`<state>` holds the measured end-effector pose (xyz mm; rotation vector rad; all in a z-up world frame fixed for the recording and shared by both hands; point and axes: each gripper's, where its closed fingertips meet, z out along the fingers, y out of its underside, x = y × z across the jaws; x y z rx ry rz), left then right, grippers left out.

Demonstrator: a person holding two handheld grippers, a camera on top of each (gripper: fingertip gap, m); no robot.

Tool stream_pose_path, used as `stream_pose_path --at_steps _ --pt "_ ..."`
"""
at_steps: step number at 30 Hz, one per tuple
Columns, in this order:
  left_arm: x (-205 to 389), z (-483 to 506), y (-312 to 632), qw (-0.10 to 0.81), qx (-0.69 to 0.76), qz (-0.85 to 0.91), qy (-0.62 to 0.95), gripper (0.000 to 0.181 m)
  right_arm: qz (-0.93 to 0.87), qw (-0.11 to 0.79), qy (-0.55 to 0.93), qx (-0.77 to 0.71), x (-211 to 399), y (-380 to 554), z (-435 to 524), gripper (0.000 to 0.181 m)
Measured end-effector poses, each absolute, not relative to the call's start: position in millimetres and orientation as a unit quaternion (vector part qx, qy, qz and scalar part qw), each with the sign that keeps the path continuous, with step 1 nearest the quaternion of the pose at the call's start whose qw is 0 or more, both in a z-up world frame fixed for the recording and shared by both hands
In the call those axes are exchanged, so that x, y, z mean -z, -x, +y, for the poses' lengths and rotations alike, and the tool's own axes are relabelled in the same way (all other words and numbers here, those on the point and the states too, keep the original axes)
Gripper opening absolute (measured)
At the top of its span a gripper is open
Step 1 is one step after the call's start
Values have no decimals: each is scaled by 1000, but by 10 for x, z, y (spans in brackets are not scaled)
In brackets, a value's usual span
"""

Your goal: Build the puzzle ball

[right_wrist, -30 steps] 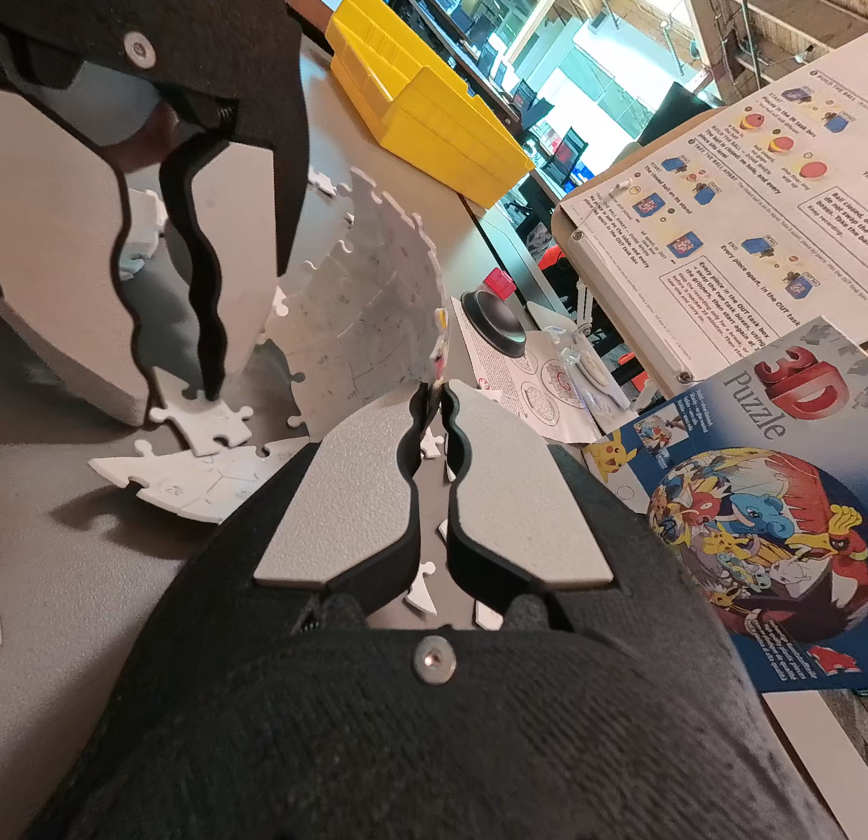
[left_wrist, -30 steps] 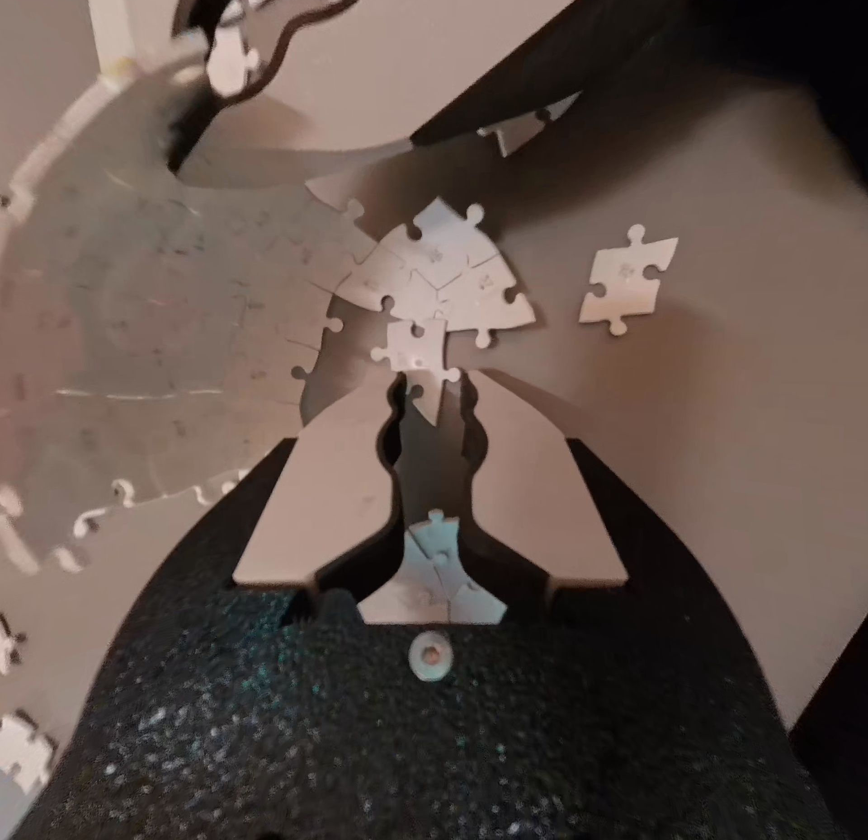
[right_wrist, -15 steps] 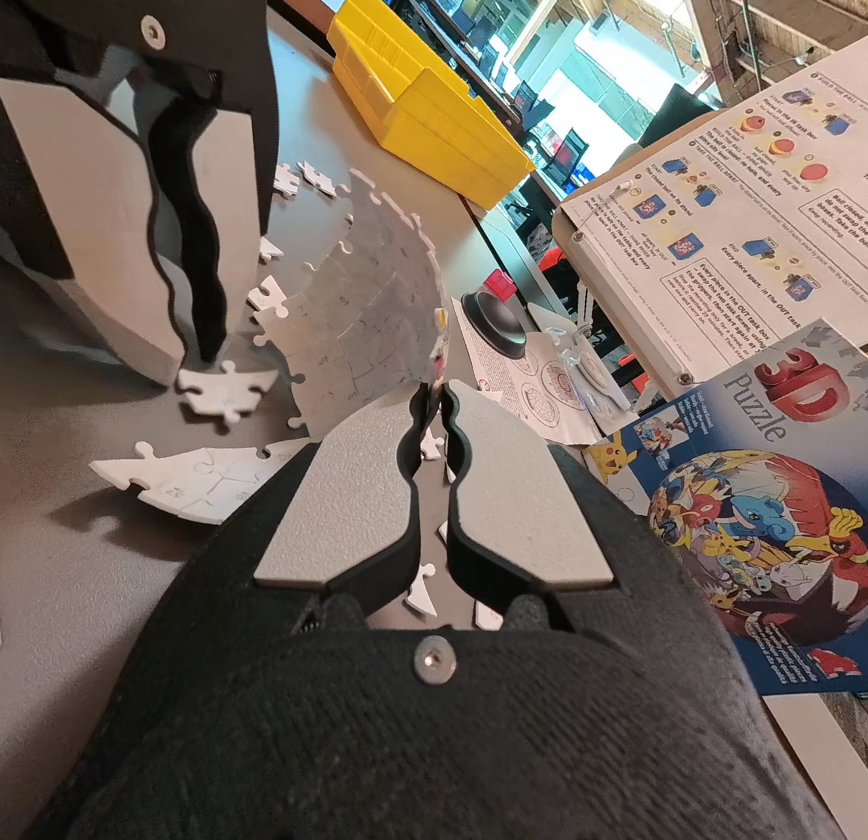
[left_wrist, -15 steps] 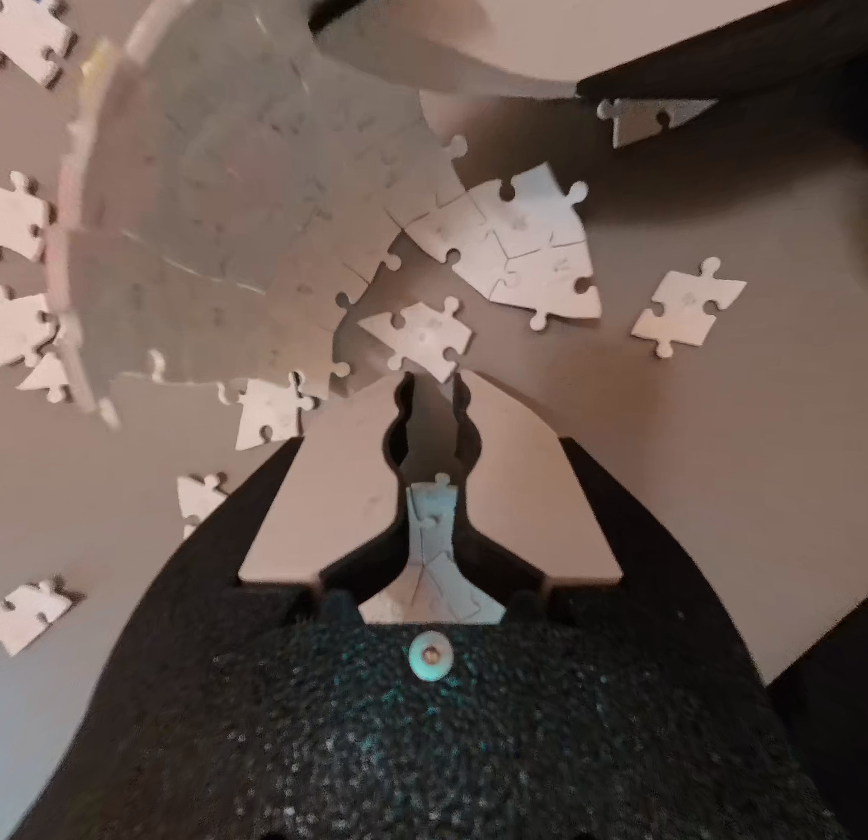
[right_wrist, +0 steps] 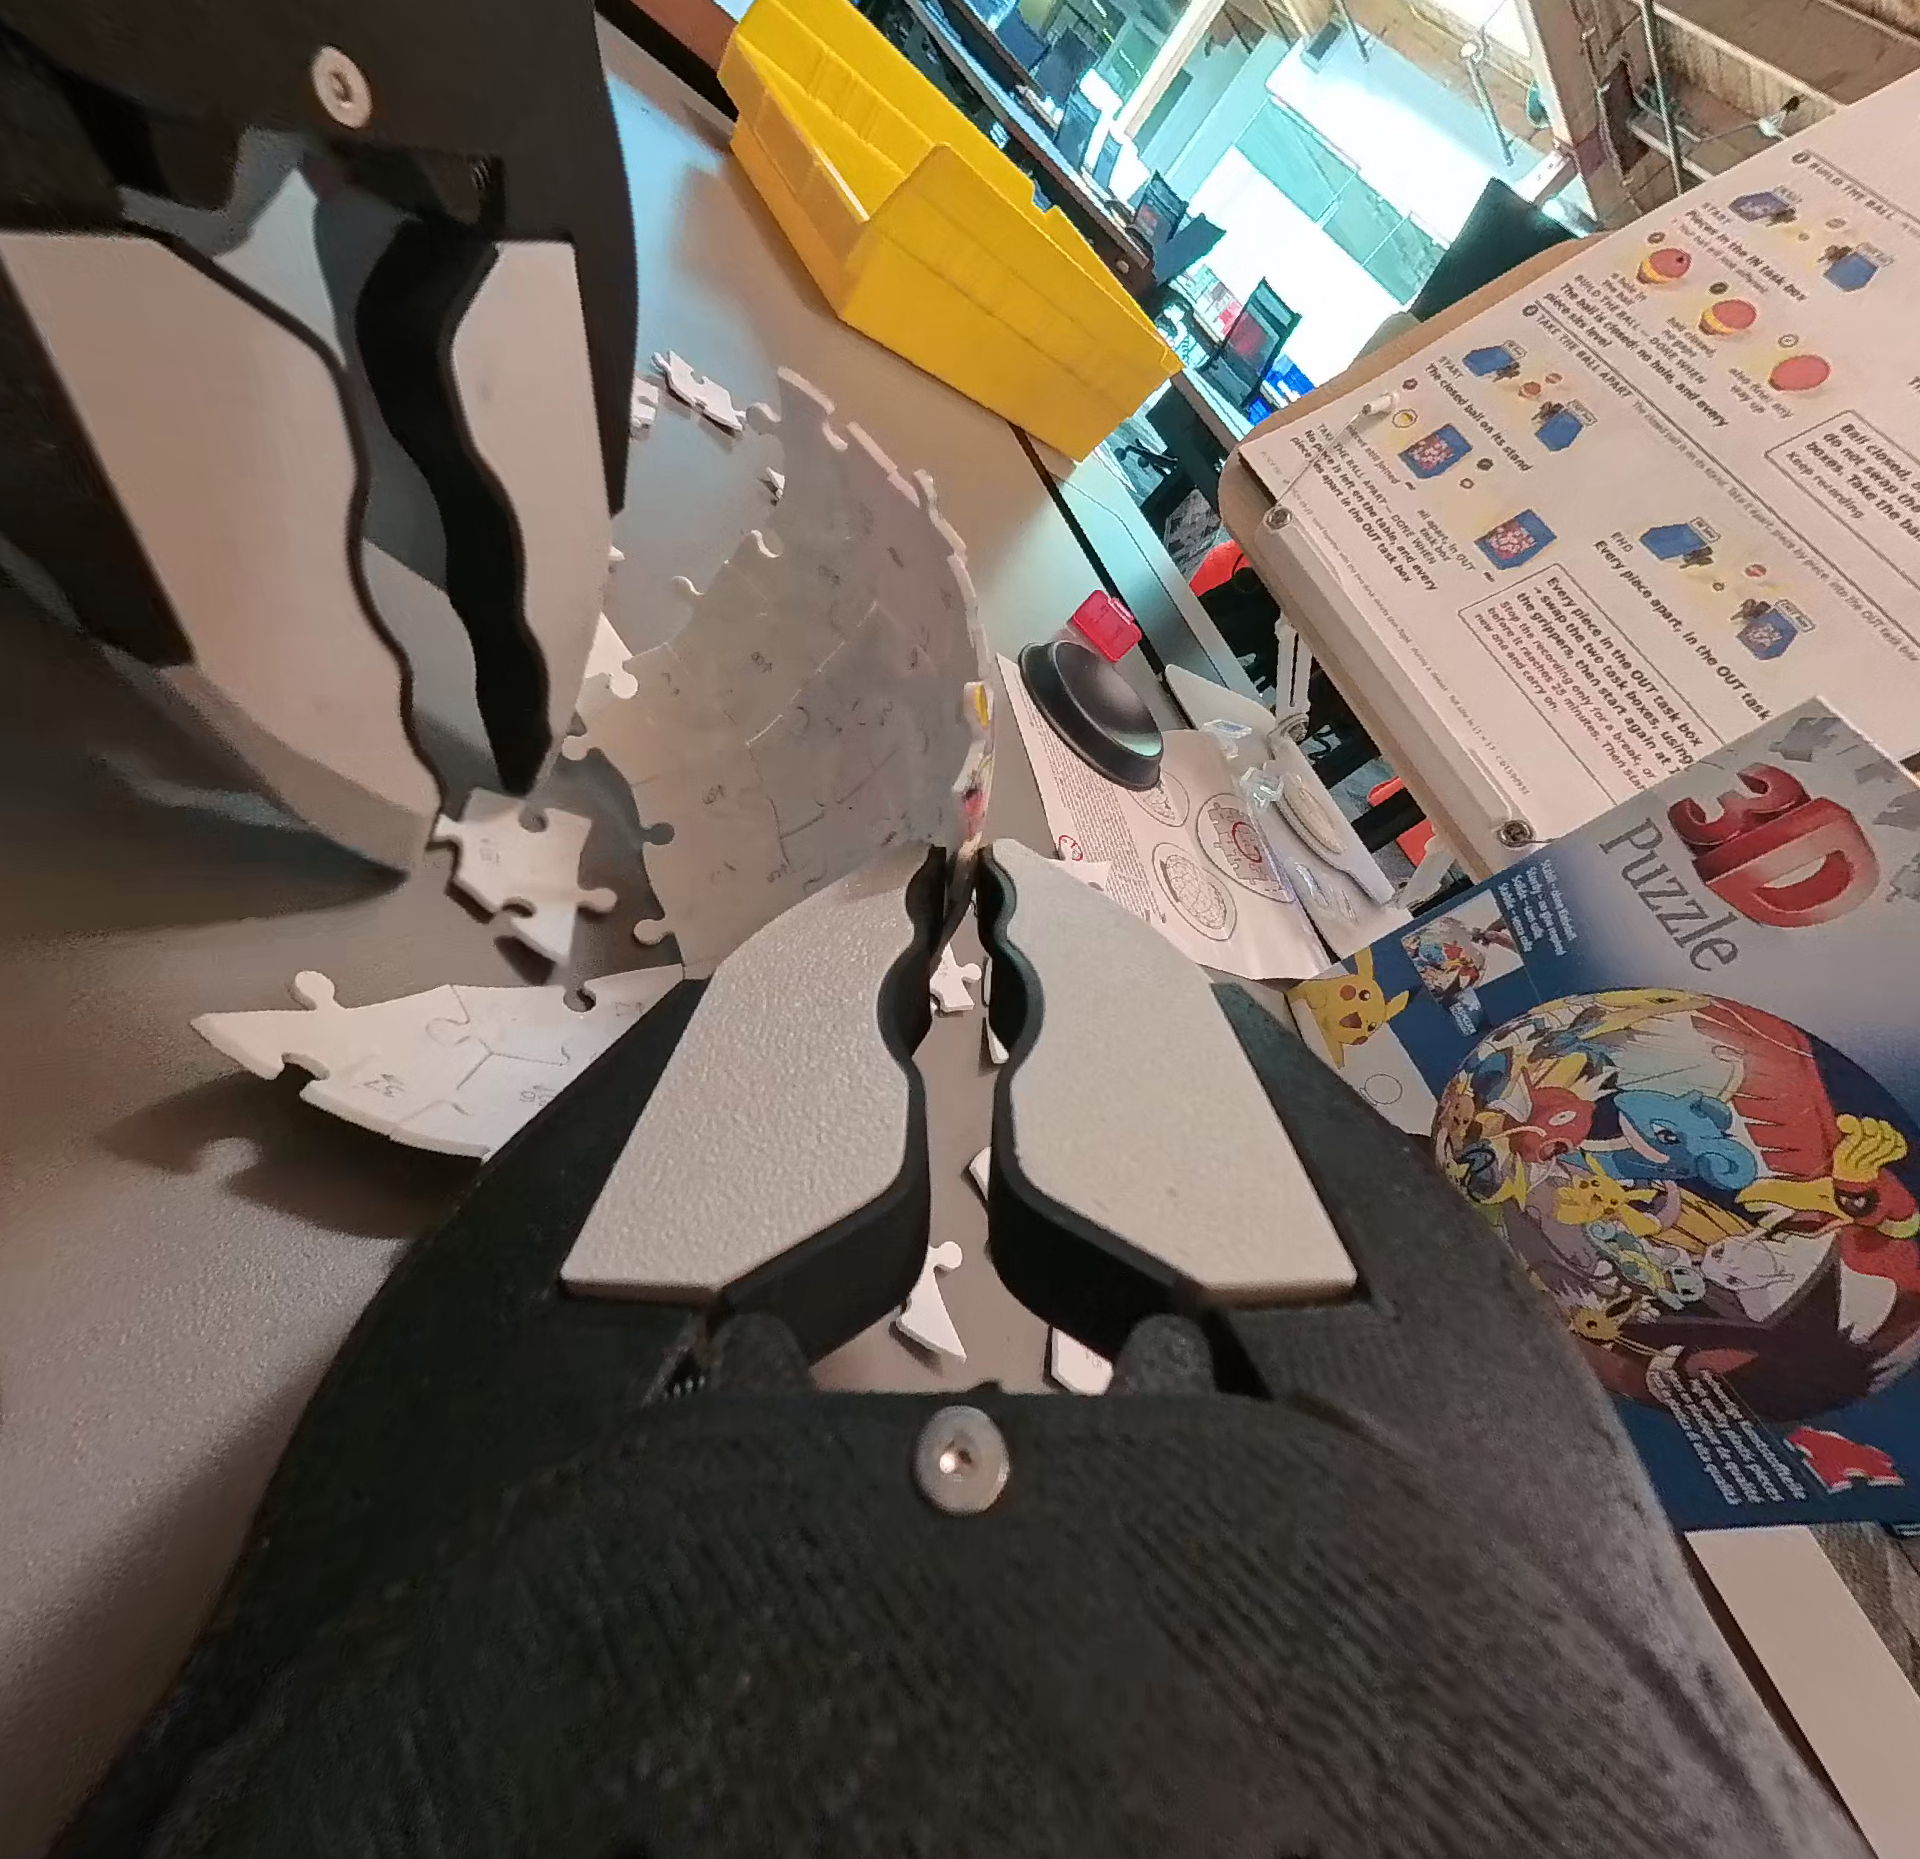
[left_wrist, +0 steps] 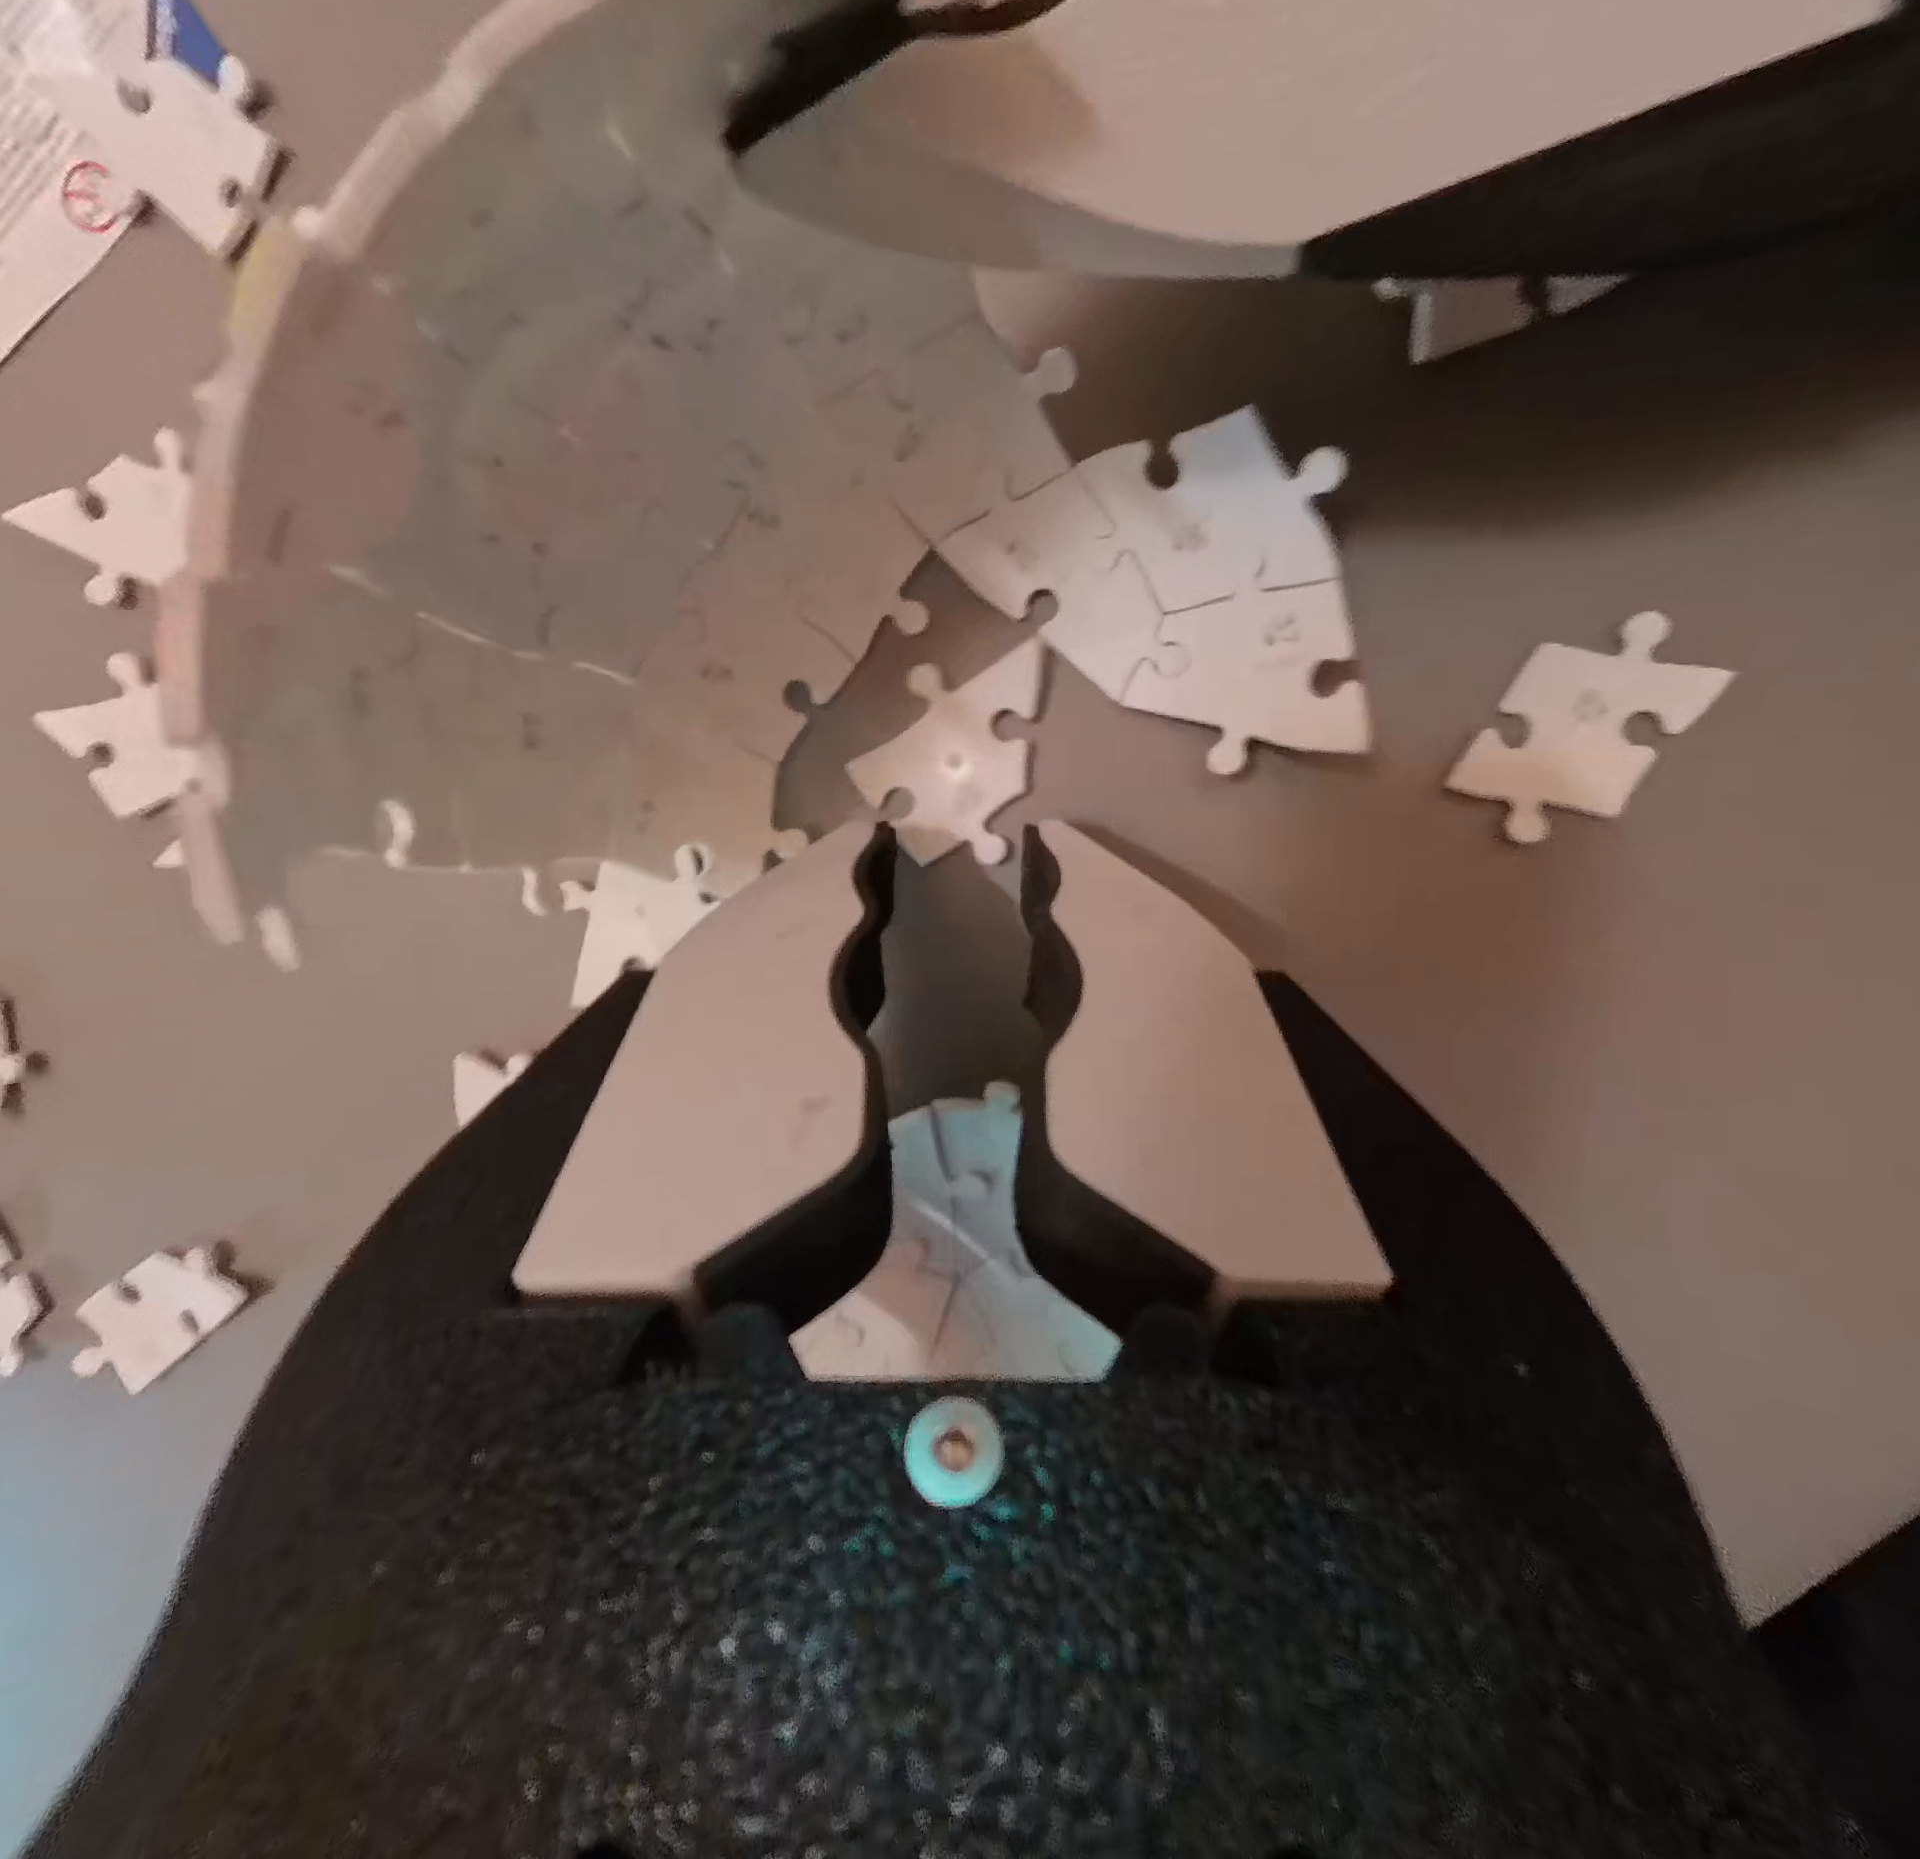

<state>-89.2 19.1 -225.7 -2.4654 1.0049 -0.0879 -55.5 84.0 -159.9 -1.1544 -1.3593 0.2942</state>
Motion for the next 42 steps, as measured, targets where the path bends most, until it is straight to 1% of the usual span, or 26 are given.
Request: stream_pose_path --at_steps 9,12,16,17,19,23,29,33,35,37,42 --pt "2249 194 863 236 49 361 901 22 -592 619 501 -128 1597 556 839 5" --pt "2273 200 808 232 66 375 895 13 -592 619 500 -128 1594 563 836 5" --pt "2269 196 839 221 55 383 895 17 -591 619 502 -128 1599 553 840 6" --pt "2255 193 854 220 51 387 894 23 -592 618 502 -127 1601 551 842 6" --pt "2203 226 863 233 51 386 891 23 -592 618 501 -127 1600 553 842 6" --pt "2178 341 942 249 16 412 876 15 -592 619 500 -128 1596 561 840 5" --pt "2258 347 890 241 -16 494 836 11 -592 618 501 -127 1597 558 841 5" --pt "2277 300 867 226 -8 496 839 0 -593 618 501 -127 1599 554 844 6" --pt "2273 286 877 221 -7 496 839 1 -593 618 500 -128 1596 559 839 5" --pt "2245 296 890 224 -10 491 842 10 -593 618 500 -127 1596 558 840 5" --pt "2190 394 870 253 -16 484 838 11 -593 620 498 -127 1593 565 839 5"
